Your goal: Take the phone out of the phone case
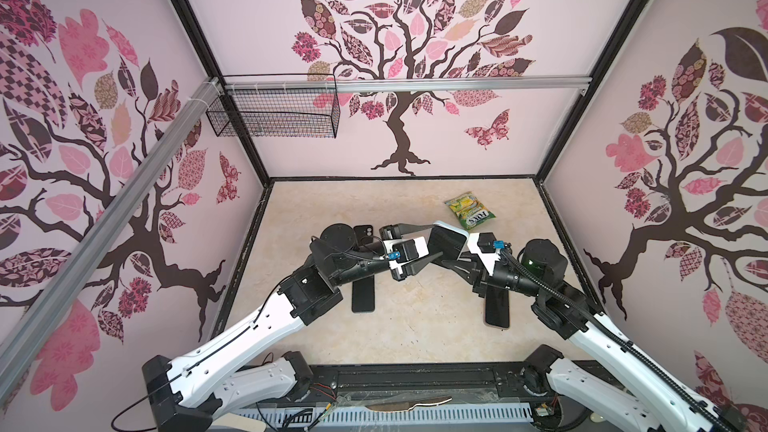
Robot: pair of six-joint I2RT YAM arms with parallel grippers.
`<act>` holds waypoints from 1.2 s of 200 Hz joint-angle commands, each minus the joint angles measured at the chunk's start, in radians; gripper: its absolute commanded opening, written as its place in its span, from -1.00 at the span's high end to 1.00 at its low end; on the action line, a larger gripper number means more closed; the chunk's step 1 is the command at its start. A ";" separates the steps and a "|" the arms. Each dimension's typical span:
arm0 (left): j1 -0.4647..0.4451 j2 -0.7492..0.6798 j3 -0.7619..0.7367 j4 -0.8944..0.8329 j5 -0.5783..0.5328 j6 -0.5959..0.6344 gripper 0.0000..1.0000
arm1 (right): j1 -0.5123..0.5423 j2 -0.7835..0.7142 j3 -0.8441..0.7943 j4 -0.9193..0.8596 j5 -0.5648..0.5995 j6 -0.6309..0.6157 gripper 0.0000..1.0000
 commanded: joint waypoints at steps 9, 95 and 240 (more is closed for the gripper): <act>-0.002 0.002 -0.002 0.003 -0.022 -0.013 -0.12 | 0.005 -0.023 0.031 0.072 -0.043 -0.010 1.00; -0.003 0.009 0.001 0.002 -0.026 -0.022 -0.13 | 0.005 -0.011 0.035 0.059 -0.081 -0.019 1.00; -0.002 0.060 0.017 -0.033 -0.024 -0.031 -0.13 | 0.011 -0.009 0.061 0.016 -0.108 -0.087 1.00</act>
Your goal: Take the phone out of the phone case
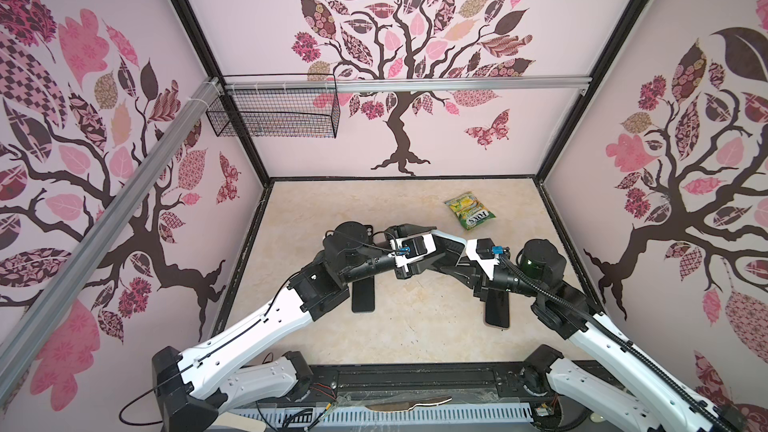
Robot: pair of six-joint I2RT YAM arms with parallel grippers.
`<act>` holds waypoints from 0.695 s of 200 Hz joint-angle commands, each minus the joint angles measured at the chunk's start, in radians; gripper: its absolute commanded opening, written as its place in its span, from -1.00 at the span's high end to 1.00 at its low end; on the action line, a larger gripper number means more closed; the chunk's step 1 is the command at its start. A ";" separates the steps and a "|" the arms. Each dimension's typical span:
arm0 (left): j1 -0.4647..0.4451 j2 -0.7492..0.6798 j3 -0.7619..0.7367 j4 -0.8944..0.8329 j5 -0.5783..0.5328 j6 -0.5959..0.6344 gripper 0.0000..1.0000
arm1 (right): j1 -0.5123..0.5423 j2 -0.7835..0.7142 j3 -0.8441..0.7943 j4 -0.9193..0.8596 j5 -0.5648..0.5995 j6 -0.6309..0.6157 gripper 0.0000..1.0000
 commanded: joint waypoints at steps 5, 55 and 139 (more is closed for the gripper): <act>-0.002 0.010 0.016 -0.004 -0.002 -0.008 -0.13 | 0.009 -0.010 0.061 0.038 -0.028 -0.025 1.00; -0.002 -0.020 0.001 0.040 -0.074 -0.001 -0.14 | 0.009 -0.033 0.042 0.049 0.125 0.030 1.00; -0.023 -0.079 -0.049 0.081 -0.078 0.042 -0.13 | 0.009 -0.007 0.060 0.033 0.144 0.044 1.00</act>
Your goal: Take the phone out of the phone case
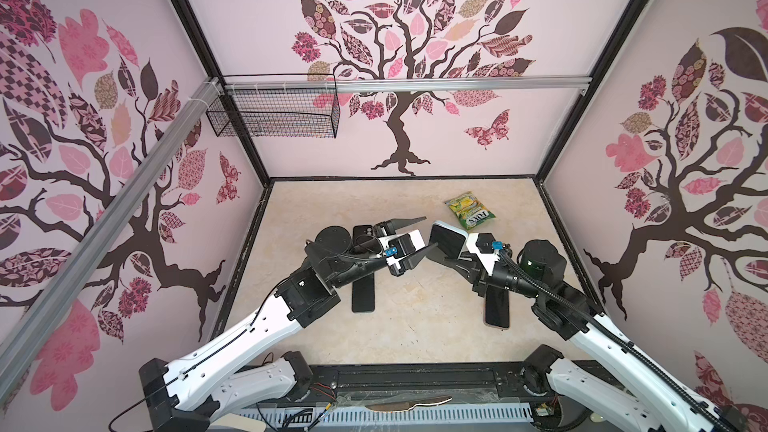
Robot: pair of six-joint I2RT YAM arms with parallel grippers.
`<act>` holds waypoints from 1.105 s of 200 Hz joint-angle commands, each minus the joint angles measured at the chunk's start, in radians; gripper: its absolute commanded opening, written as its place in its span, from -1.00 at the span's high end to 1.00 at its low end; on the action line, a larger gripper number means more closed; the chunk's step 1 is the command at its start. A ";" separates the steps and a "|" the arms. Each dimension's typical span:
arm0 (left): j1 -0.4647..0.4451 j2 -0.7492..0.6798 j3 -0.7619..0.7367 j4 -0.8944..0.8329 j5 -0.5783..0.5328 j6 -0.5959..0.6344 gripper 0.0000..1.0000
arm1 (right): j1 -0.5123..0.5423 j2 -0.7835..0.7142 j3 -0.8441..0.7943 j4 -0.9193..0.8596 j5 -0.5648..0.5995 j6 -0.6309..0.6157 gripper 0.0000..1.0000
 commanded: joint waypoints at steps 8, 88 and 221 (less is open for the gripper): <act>-0.014 0.003 -0.031 0.019 0.007 0.020 -0.13 | 0.006 -0.003 0.061 0.046 -0.007 0.010 1.00; -0.019 0.038 -0.018 0.001 0.030 0.006 0.02 | 0.006 -0.013 0.057 0.053 -0.020 0.005 1.00; -0.022 0.074 -0.004 0.004 -0.017 -0.023 0.02 | 0.006 -0.025 0.041 0.068 -0.067 -0.003 1.00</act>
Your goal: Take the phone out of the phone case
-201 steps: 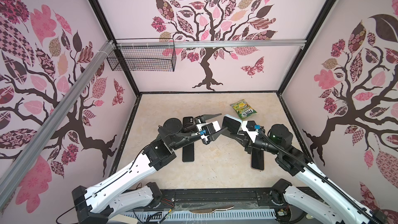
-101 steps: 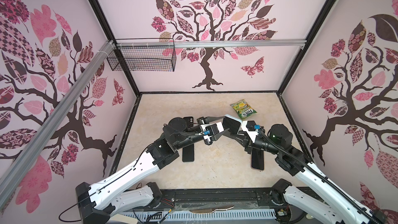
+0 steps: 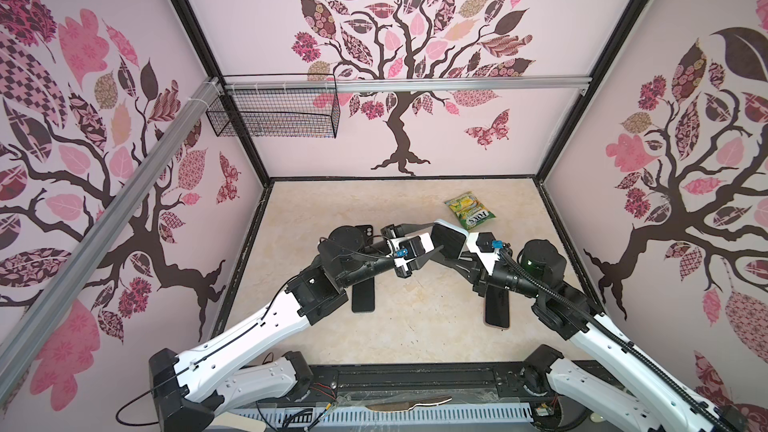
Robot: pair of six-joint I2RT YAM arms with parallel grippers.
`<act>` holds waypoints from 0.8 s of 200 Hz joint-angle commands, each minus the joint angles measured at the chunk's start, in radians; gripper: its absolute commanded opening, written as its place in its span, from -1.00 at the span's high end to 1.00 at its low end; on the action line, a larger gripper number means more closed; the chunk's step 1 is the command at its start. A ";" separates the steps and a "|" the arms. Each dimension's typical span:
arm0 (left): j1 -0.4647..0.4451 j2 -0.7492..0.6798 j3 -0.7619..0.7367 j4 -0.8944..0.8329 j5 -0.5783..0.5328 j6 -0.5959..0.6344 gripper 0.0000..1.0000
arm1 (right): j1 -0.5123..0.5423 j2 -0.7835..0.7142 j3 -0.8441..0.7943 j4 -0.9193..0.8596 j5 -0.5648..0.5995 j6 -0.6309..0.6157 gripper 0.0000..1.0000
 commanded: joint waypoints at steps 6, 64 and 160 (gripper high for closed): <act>-0.007 0.020 -0.001 -0.003 -0.013 -0.021 0.02 | 0.008 -0.019 0.040 0.074 -0.073 -0.017 1.00; -0.008 0.029 0.003 -0.002 -0.021 -0.024 0.02 | 0.013 -0.013 0.041 0.069 -0.107 -0.049 1.00; -0.009 0.045 0.005 -0.005 -0.032 -0.028 0.01 | 0.088 0.004 0.053 0.041 -0.069 -0.128 1.00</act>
